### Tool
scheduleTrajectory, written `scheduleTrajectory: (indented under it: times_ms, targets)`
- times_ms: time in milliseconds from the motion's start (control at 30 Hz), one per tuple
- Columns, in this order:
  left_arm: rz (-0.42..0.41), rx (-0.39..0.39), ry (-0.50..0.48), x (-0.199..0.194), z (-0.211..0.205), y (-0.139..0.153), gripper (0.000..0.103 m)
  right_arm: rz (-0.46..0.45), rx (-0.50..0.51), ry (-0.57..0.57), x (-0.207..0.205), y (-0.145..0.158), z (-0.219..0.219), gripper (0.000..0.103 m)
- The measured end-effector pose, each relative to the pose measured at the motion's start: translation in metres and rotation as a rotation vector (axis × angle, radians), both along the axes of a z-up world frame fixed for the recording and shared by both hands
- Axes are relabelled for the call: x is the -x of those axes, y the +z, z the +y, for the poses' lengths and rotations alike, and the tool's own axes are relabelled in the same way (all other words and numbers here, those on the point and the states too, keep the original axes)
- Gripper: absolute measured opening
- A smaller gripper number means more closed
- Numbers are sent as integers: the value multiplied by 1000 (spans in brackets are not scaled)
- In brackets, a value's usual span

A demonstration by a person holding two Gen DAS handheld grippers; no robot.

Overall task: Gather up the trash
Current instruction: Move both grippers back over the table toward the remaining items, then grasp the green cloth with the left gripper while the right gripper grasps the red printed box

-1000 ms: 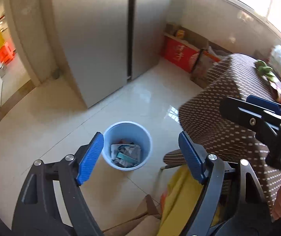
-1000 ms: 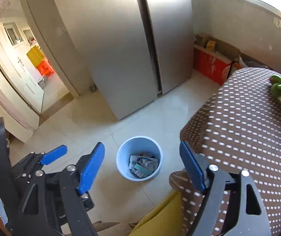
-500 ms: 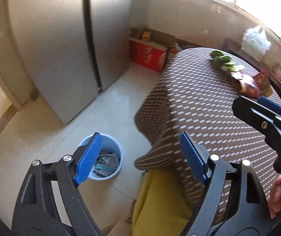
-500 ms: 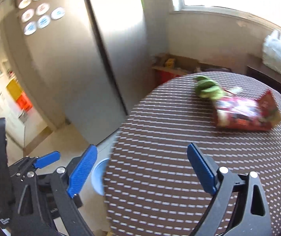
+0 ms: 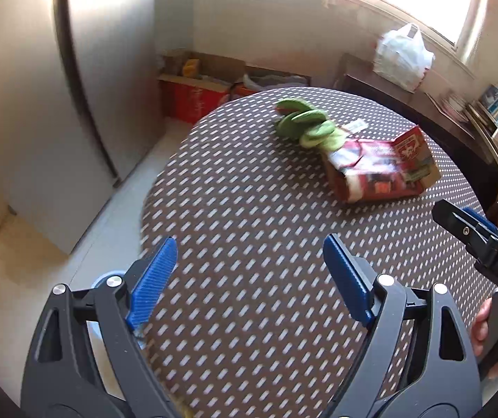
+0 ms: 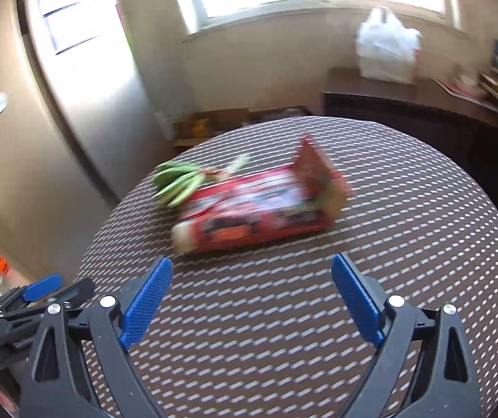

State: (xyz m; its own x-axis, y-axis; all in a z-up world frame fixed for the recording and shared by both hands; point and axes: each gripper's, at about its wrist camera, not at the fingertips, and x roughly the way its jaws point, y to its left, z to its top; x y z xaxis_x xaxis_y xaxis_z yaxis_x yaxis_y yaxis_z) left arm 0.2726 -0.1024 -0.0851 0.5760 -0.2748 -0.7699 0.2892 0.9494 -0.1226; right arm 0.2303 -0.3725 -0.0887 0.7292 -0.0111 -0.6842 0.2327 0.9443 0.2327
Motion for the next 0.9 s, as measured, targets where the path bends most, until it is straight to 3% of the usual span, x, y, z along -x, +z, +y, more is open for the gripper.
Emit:
scheduleTrajectory:
  times_ms: [167,433,533,600,667,700,733,800,900]
  targets:
    - [19,35,-60,-37,-34,1,84,31,-31,-60,-20,-10,-45,91]
    - [50,45,-94,-93,-78,-10,85,79,-73,-47,-63,-25,-78,89]
    - [41,53,-81,-112,-90,-14,84,88,-135,0,-74,-36,-82,50]
    - [51,41,-93,-126,-101,-20,84,73,-99,4,-75,-35,-79,39]
    - [78,25,-108,-136,-107,-28,73,74,-91,5,-77,-37,-80,19]
    - [92,6,-112,-138,-108,-32,51,73,-98,-1,-78,-37,-81,15]
    - [71,-11,-110,-137,-109,-31,36,67,-110,4,-79,-36,-82,14]
    - [59,-48,-120,-133,-105,-29,25,53,-95,-7,-77,-33,-82,13]
    - [60,-17,-134,-126,-97,-25,17,33,-77,-7,-72,-28,-77,12]
